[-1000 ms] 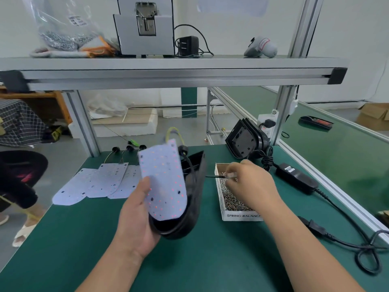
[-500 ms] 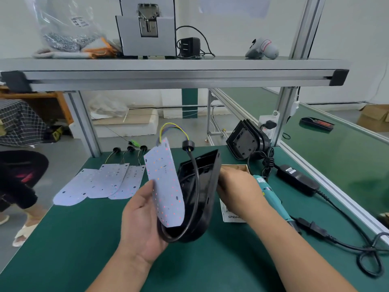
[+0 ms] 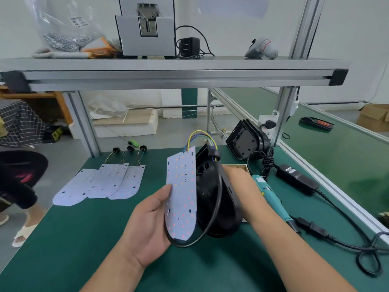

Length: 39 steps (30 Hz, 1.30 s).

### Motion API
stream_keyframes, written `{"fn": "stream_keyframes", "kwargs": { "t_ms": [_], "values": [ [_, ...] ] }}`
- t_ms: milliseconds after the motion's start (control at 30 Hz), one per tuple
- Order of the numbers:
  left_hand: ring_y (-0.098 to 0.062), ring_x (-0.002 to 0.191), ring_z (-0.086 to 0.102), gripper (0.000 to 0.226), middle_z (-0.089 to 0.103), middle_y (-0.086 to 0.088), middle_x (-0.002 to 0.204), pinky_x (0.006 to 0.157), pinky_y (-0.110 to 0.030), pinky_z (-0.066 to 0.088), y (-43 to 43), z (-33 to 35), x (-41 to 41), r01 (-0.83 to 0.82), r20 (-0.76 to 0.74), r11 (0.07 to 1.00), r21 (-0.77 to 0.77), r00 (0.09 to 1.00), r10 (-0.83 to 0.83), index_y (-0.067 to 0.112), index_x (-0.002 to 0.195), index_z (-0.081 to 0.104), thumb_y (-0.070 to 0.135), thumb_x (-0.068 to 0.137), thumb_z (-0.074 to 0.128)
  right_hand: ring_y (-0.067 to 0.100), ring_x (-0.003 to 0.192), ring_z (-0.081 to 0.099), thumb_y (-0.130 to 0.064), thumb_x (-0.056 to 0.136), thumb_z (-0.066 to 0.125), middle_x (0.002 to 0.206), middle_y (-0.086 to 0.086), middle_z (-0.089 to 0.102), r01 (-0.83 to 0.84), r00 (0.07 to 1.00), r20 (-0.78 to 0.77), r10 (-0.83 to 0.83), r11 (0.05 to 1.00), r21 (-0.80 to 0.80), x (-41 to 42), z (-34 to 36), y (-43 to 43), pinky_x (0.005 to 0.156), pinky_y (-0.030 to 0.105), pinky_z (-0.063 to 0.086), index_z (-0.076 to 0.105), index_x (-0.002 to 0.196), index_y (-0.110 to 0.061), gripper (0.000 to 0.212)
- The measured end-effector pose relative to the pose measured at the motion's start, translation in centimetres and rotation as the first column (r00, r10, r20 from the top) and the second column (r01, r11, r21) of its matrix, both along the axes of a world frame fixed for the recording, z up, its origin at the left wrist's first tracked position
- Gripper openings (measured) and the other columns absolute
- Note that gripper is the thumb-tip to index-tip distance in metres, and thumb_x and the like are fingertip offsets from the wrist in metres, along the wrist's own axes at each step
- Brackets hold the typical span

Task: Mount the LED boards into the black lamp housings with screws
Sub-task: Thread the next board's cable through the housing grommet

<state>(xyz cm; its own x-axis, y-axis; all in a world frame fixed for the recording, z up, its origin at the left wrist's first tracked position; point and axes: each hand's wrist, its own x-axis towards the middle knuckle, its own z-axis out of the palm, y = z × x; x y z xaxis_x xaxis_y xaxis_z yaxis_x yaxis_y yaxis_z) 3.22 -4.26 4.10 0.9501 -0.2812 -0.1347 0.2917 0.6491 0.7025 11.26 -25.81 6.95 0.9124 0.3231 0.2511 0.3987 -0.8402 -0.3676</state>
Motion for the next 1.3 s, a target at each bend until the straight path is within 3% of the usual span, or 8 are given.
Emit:
{"fn": "stream_keyframes", "kwargs": {
  "t_ms": [133,433,633,733,933,1067,1167,1300],
  "values": [
    [-0.042,0.144,0.045,0.063,0.056,-0.017,0.152,0.12,-0.071,0.033,0.3,-0.1,0.1,0.03,0.014,0.993,-0.114,1.0,-0.028,0.003,0.151,0.056,0.035,0.098,0.068,0.024,0.067,0.056,-0.035,0.083,0.051,0.064,-0.005,0.056,-0.078,0.997,0.007,0.078,0.997,0.029,-0.5,0.7,-0.4,0.059,0.038,0.045,0.037,0.066,-0.029,0.023],
    [-0.035,0.113,0.076,0.044,0.075,-0.018,0.121,0.095,-0.05,0.062,2.0,0.0,0.8,-0.182,-0.035,0.977,-0.109,0.983,0.179,0.007,0.129,0.075,0.032,0.097,0.061,0.037,0.075,0.069,-0.009,0.087,0.058,0.081,0.004,0.067,-0.014,0.98,0.18,0.082,0.936,-0.353,-0.7,-0.4,0.3,0.056,0.034,0.042,0.026,0.068,-0.02,0.039],
    [-0.026,0.101,0.076,0.054,0.077,-0.009,0.115,0.094,-0.039,0.063,1.9,0.0,0.7,-0.162,-0.056,0.984,-0.079,0.986,0.158,0.006,0.131,0.073,0.031,0.084,0.077,0.033,0.066,0.061,-0.018,0.086,0.053,0.068,-0.007,0.047,0.057,0.979,0.203,-0.001,0.961,-0.272,-0.9,0.0,-0.2,0.054,0.033,0.046,0.035,0.078,-0.026,0.021],
    [-0.033,0.125,0.063,0.054,0.068,-0.015,0.135,0.122,-0.048,0.041,1.7,-0.3,0.8,-0.206,-0.077,0.979,0.0,0.976,0.205,0.004,0.137,0.07,0.033,0.091,0.069,0.032,0.061,0.052,-0.019,0.087,0.044,0.065,-0.005,0.05,0.08,0.976,0.217,-0.033,0.975,-0.209,-1.2,-0.1,0.3,0.051,0.032,0.038,0.043,0.077,-0.027,0.013],
    [-0.028,0.095,0.079,0.039,0.08,-0.008,0.115,0.081,-0.047,0.066,3.5,0.7,1.1,-0.357,-0.004,0.931,-0.08,0.934,0.358,0.015,0.118,0.083,0.037,0.093,0.063,0.031,0.067,0.062,-0.019,0.101,0.048,0.072,0.004,0.067,0.305,0.949,0.041,-0.313,0.942,0.144,0.8,1.0,-4.3,0.056,0.037,0.043,0.063,0.09,-0.017,0.019],
    [-0.029,0.12,0.073,0.05,0.071,-0.012,0.138,0.106,-0.05,0.057,3.7,0.8,1.1,-0.303,-0.009,0.947,-0.105,0.953,0.304,0.01,0.14,0.07,0.034,0.098,0.057,0.021,0.043,0.047,-0.008,0.101,0.051,0.062,0.009,0.062,0.345,0.931,-0.36,-0.066,0.485,0.803,1.2,0.9,-5.2,0.041,0.027,0.038,0.064,0.1,-0.001,0.015],
    [-0.032,0.113,0.074,0.053,0.07,-0.017,0.137,0.111,-0.05,0.049,2.3,0.6,0.8,-0.266,-0.018,0.964,-0.023,0.964,0.265,0.005,0.138,0.07,0.033,0.094,0.061,0.018,0.045,0.052,-0.007,0.104,0.05,0.062,0.007,0.063,0.418,0.891,-0.429,0.145,0.102,0.903,1.1,1.1,-3.9,0.042,0.024,0.039,0.061,0.105,-0.003,0.012],
    [-0.032,0.114,0.072,0.051,0.073,-0.016,0.132,0.109,-0.049,0.052,0.6,0.0,0.3,-0.214,-0.032,0.975,0.054,0.976,0.216,0.005,0.132,0.074,0.035,0.092,0.064,0.011,0.058,0.054,-0.013,0.107,0.053,0.085,0.008,0.079,0.375,0.9,-0.379,0.214,0.059,0.925,0.7,1.0,-1.9,0.047,0.02,0.036,0.06,0.098,-0.013,0.012]
  ]
}}
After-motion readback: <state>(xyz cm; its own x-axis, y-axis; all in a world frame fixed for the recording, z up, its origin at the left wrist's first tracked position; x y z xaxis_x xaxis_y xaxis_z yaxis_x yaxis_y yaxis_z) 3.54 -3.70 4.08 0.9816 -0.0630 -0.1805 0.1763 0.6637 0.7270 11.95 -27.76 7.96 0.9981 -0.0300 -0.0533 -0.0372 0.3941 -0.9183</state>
